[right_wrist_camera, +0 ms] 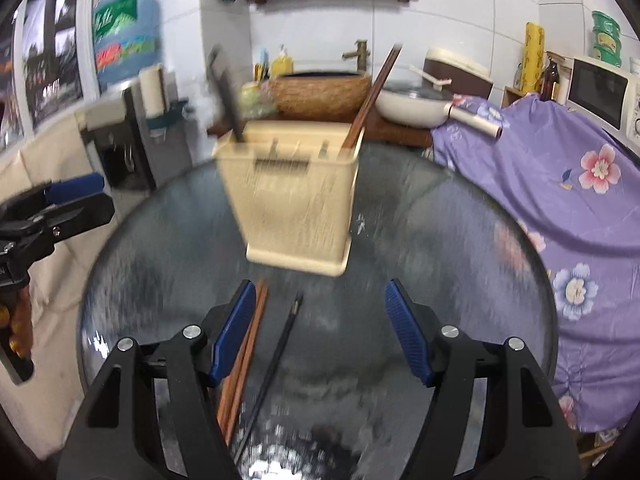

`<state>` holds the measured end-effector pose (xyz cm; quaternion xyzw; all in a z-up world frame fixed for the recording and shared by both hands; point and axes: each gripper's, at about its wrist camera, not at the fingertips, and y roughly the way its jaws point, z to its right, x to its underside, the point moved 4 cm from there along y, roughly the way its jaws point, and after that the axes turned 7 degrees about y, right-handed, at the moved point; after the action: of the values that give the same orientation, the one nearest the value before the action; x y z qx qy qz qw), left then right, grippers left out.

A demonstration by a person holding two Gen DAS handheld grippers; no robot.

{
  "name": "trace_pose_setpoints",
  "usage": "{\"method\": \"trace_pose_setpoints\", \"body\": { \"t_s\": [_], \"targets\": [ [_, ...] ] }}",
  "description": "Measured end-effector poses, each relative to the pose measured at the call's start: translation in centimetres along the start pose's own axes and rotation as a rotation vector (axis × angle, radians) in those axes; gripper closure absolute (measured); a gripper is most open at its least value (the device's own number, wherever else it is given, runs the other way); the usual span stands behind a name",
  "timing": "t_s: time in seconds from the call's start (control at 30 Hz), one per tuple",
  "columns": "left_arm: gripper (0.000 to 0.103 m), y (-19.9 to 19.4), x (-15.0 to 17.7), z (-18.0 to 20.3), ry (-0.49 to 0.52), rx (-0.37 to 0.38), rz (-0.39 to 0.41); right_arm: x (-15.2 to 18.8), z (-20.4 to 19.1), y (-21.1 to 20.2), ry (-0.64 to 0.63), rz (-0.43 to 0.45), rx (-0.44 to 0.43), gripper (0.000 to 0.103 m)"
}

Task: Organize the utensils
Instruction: 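Return both tools from the caddy to the utensil pile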

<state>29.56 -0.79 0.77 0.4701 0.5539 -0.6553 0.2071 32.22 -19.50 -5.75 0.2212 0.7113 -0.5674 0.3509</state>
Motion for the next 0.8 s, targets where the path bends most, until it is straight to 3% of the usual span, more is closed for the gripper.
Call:
{"method": "trace_pose_setpoints", "body": {
  "t_s": [0.1, 0.33, 0.4, 0.57, 0.8],
  "targets": [
    [0.026, -0.1, 3.4, 1.5, 0.037, 0.008, -0.055, 3.6, -0.7, 0.1, 0.020, -0.036, -0.019, 0.036],
    [0.038, -1.1, 9.8, 2.7, 0.040, 0.033, -0.158, 9.8, -1.9, -1.3, 0.041, -0.059, -0.030, 0.037],
    [0.040, -1.4, 11.4, 2.9, 0.024, 0.066, -0.188, 10.7, -2.4, -1.6, 0.035, -0.060, -0.041, 0.038],
    [0.048, -1.9, 14.4, 3.3, 0.004, 0.065, -0.241, 12.5, -4.1, -2.3, 0.007, -0.064, -0.074, 0.045],
    [0.057, -2.4, 16.4, 3.1, -0.061, 0.080, -0.278, 12.9, -6.1, -2.5, -0.041, -0.055, -0.089, 0.055]
  ]
}}
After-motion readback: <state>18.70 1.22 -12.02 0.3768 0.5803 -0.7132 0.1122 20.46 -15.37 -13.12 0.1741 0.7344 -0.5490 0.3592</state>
